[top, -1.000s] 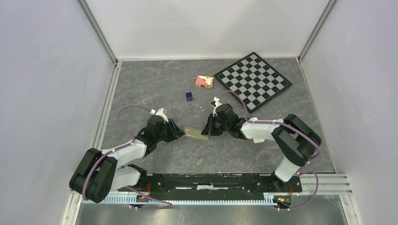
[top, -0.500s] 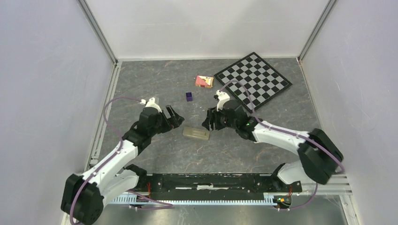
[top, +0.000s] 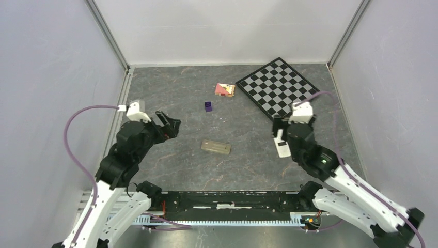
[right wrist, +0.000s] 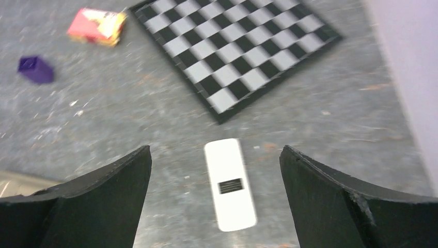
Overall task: Load the batteries into the remote control
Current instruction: Reset both arms
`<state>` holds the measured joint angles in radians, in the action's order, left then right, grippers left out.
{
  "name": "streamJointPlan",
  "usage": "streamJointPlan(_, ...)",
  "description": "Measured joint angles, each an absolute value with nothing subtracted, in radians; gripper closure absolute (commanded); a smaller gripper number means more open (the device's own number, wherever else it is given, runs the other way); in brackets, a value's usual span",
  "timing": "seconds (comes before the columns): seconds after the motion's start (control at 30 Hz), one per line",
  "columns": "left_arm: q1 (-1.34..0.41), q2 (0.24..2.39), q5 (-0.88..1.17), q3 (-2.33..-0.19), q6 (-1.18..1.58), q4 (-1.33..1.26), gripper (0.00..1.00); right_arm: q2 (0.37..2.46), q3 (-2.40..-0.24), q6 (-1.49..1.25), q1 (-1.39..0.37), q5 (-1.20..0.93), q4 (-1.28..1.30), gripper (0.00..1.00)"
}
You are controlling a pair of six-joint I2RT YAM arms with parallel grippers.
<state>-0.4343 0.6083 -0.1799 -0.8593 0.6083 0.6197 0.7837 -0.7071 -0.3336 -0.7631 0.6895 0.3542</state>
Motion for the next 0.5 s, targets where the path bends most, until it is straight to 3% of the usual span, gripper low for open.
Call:
streamJointPlan(0.23, -0.434, 0.487, -0.233, -0.982, 0.529, 0.755, 0.00, 0.467, -0.802, -0.289, -0.763, 0.953, 0.563, 0.02)
streamJointPlan(0.5, -0.434, 0.396, -0.298, -1.110, 0.430, 0.845, 0.00, 0.303, -0.994, -0.249, -0.763, 1.150, 0.682, 0.02)
